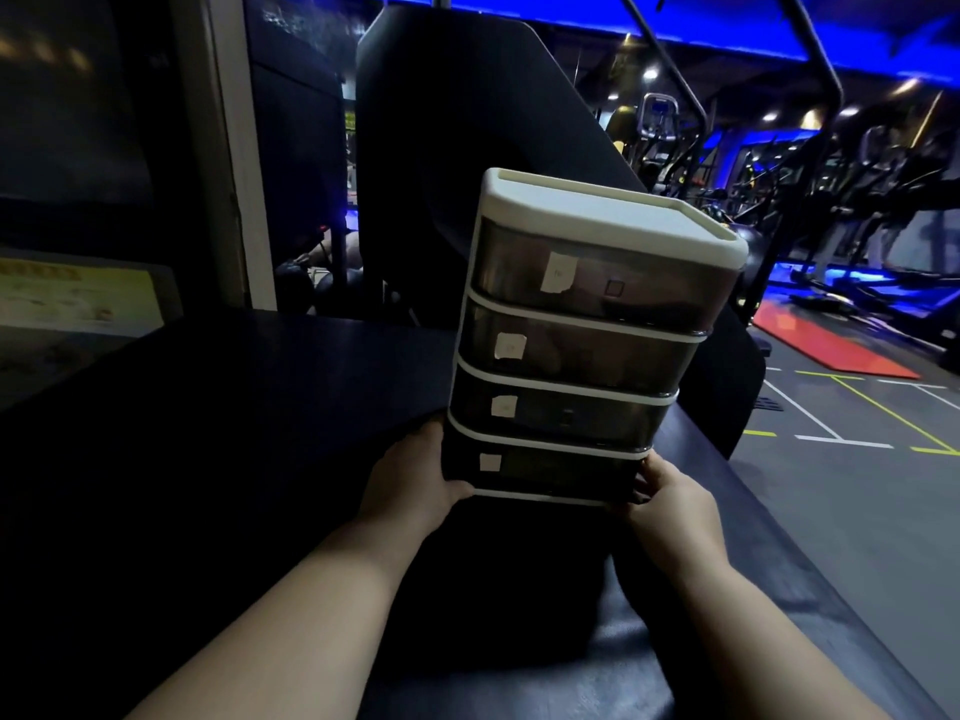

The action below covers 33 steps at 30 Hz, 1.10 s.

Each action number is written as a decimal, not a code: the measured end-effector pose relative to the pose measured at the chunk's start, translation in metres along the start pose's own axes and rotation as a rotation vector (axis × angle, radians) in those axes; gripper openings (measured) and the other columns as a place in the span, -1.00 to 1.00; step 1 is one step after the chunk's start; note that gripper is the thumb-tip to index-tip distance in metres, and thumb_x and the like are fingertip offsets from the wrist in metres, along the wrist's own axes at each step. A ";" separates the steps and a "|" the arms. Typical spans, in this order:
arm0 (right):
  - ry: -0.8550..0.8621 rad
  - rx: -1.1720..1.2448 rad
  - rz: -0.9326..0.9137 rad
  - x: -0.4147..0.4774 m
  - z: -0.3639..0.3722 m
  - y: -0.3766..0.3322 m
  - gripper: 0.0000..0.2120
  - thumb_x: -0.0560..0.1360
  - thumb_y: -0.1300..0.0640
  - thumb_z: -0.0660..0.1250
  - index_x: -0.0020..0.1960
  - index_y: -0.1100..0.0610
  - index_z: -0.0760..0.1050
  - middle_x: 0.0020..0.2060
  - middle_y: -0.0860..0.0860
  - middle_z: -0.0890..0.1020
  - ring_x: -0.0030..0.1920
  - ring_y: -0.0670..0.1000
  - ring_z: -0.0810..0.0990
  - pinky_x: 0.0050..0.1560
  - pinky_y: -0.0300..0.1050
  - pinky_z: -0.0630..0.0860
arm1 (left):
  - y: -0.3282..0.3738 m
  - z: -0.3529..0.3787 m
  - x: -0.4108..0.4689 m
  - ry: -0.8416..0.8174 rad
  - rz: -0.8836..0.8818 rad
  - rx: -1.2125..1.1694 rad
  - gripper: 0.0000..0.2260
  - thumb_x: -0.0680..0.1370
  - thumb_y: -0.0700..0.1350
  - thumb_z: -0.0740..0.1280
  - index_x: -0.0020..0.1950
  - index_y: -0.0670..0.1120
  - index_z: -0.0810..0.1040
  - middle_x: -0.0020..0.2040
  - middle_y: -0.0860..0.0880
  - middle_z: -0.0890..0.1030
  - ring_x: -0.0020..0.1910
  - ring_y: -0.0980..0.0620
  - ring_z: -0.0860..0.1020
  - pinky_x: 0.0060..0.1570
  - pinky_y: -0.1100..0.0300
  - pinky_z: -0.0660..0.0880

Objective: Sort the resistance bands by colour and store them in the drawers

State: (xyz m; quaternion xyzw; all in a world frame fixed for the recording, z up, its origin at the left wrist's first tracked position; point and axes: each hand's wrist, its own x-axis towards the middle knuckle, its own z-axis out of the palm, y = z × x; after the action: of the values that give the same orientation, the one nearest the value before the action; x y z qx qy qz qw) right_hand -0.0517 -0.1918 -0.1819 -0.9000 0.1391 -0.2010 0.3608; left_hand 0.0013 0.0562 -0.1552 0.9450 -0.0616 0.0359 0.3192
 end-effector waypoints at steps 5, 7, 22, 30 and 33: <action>-0.017 0.003 -0.001 0.017 0.007 -0.008 -0.64 0.31 0.18 0.49 0.02 -0.16 0.56 -0.24 -0.19 0.69 -0.21 -0.22 0.65 -0.05 -0.10 0.61 | -0.004 0.002 0.011 0.009 -0.050 -0.022 -0.43 0.49 0.00 0.45 0.44 0.02 0.30 0.35 -0.03 0.47 0.33 -0.08 0.44 0.31 0.05 0.40; -0.019 0.007 -0.011 0.023 0.014 -0.015 -0.65 0.32 0.17 0.46 0.02 -0.17 0.55 -0.23 -0.20 0.68 -0.20 -0.22 0.65 -0.04 -0.12 0.60 | -0.007 0.001 0.018 0.032 -0.085 -0.018 -0.43 0.50 0.00 0.44 0.45 0.03 0.29 0.37 -0.04 0.46 0.35 -0.10 0.43 0.34 -0.01 0.38; -0.046 0.016 -0.042 0.065 0.061 -0.039 -0.54 0.28 0.16 0.48 0.13 -0.12 0.52 -0.10 -0.18 0.67 -0.06 -0.11 0.65 0.05 -0.12 0.57 | -0.032 0.002 0.040 0.076 -0.262 -0.075 -0.37 0.58 0.00 0.26 0.58 0.08 0.04 0.47 -0.13 0.30 0.44 -0.16 0.27 0.39 -0.01 0.21; -0.052 -0.034 -0.023 0.070 0.066 -0.042 -0.50 0.36 0.12 0.44 0.26 -0.14 0.47 0.07 -0.15 0.65 0.12 -0.04 0.60 -0.01 -0.21 0.43 | -0.029 -0.003 0.045 -0.008 -0.244 -0.004 -0.39 0.61 -0.02 0.16 0.60 0.07 -0.05 0.57 -0.07 0.16 0.54 -0.09 0.14 0.47 -0.06 0.12; -0.057 -0.082 0.005 0.070 0.070 -0.042 -0.57 0.37 0.10 0.38 0.22 -0.08 0.46 0.05 -0.08 0.66 0.14 0.04 0.59 0.01 -0.13 0.49 | -0.030 -0.003 0.045 -0.010 -0.242 0.002 -0.40 0.62 -0.01 0.14 0.60 0.07 -0.05 0.58 -0.06 0.14 0.56 -0.07 0.10 0.47 -0.07 0.10</action>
State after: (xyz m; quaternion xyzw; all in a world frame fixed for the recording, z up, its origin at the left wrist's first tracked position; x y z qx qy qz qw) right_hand 0.0470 -0.1492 -0.1801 -0.9191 0.1393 -0.1687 0.3278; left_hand 0.0501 0.0770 -0.1658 0.9460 0.0515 -0.0075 0.3198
